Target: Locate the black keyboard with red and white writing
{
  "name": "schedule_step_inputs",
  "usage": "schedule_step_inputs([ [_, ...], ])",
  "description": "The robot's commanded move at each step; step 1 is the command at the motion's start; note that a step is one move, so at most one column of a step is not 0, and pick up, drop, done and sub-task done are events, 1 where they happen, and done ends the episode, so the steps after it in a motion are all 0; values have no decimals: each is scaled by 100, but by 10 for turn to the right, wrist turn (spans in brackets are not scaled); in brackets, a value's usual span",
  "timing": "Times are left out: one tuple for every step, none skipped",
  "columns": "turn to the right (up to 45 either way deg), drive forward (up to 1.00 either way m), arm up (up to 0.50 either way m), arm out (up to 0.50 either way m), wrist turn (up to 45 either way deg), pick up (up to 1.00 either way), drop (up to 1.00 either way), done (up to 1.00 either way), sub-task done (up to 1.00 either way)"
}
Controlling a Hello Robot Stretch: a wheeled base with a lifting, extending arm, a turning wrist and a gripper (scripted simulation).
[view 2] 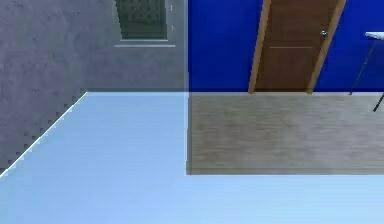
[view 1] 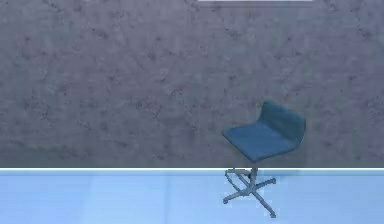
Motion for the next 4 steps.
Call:
schedule_step_inputs([
  [450,0,0,0,0,0,0,0,0],
  [450,0,0,0,0,0,0,0,0],
  [450,0,0,0,0,0,0,0,0],
  [120,0,0,0,0,0,0,0,0],
])
